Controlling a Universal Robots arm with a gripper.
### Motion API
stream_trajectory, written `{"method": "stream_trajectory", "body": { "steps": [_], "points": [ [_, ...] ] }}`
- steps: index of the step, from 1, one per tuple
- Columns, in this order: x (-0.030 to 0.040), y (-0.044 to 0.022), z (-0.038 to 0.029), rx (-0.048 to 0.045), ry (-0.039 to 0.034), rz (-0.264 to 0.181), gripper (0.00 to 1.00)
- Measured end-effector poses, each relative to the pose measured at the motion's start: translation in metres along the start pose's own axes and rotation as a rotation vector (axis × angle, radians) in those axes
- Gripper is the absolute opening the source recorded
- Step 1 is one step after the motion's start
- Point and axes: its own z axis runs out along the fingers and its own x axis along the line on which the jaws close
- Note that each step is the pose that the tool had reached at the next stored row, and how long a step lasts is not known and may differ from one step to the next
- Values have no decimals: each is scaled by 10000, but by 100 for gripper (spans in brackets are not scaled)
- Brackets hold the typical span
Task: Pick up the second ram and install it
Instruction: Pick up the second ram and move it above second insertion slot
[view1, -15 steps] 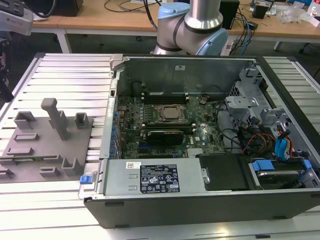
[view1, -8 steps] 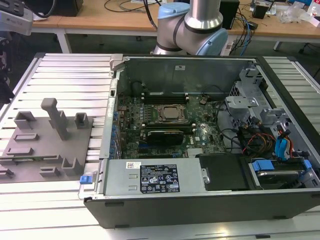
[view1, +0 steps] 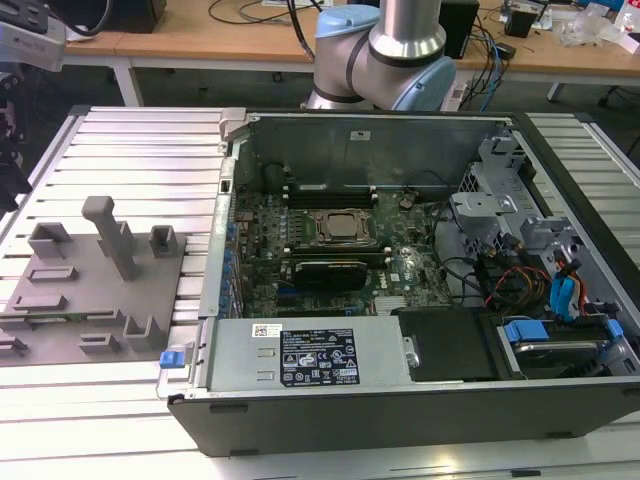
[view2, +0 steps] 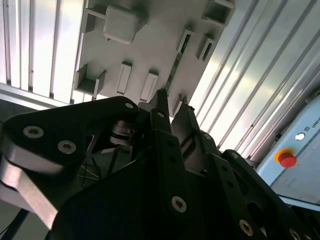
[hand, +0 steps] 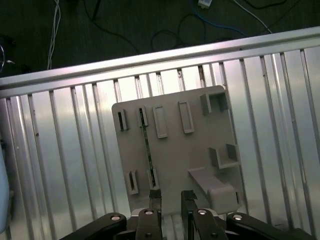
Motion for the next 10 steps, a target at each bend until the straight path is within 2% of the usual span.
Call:
{"method": "stream_trajectory", "body": {
  "steps": [10],
  "points": [
    [5,-3,89,0,0,0,30]
  ]
}}
